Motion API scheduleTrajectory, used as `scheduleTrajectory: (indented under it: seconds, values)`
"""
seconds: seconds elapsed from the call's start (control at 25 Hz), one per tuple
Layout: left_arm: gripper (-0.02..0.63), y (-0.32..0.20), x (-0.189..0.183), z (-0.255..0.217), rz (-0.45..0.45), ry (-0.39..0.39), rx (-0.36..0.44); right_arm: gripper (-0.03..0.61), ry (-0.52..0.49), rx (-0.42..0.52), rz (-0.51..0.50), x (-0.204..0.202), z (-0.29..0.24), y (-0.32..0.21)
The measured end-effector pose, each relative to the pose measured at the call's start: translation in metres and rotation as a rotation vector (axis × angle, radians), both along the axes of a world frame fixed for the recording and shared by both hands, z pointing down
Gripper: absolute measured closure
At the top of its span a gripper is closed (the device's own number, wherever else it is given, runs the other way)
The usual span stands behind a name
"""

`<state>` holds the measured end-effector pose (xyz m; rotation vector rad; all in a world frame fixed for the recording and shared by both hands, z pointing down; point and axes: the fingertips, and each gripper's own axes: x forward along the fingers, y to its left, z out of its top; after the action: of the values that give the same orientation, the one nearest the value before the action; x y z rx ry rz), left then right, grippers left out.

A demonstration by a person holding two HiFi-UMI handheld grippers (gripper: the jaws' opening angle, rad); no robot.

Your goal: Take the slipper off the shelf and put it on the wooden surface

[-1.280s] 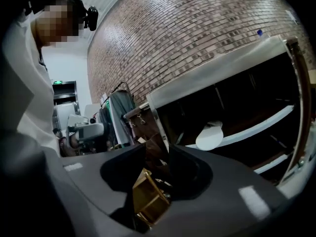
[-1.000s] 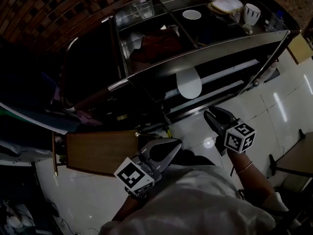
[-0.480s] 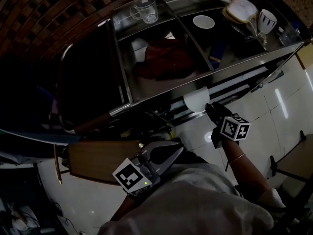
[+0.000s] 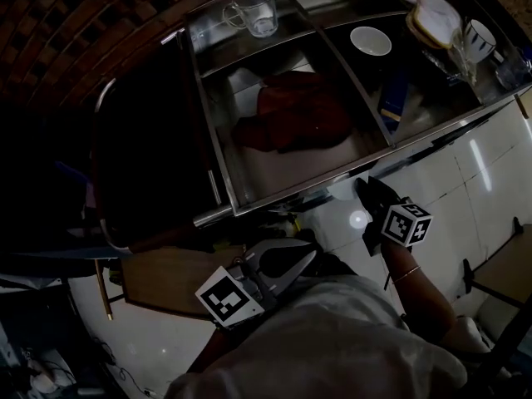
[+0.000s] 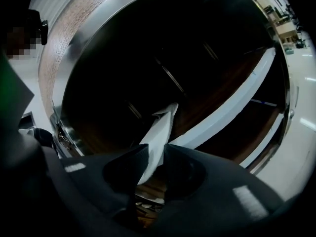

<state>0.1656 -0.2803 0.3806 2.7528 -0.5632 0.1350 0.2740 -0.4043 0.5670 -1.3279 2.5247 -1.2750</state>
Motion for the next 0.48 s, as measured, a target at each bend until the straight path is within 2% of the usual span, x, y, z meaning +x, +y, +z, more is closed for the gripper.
scheduleTrajectory:
  seconds: [0.16, 0.32, 0.48]
  values:
    - [0.617, -0.009, -0.004, 0.004, -0.005, 0.009, -0.04, 0.54, -0.061, 0.027, 0.008, -0.002, -0.022, 0.005]
    - [0.617, -0.014, -0.005, 0.002, -0.004, 0.004, -0.027, 0.546, -0.109, 0.055, 0.02, -0.004, -0.047, 0.016]
    - [0.617, -0.01, -0.001, -0.001, -0.049, 0.01, -0.02, 0.546, -0.132, 0.078, 0.025, 0.002, -0.062, 0.036]
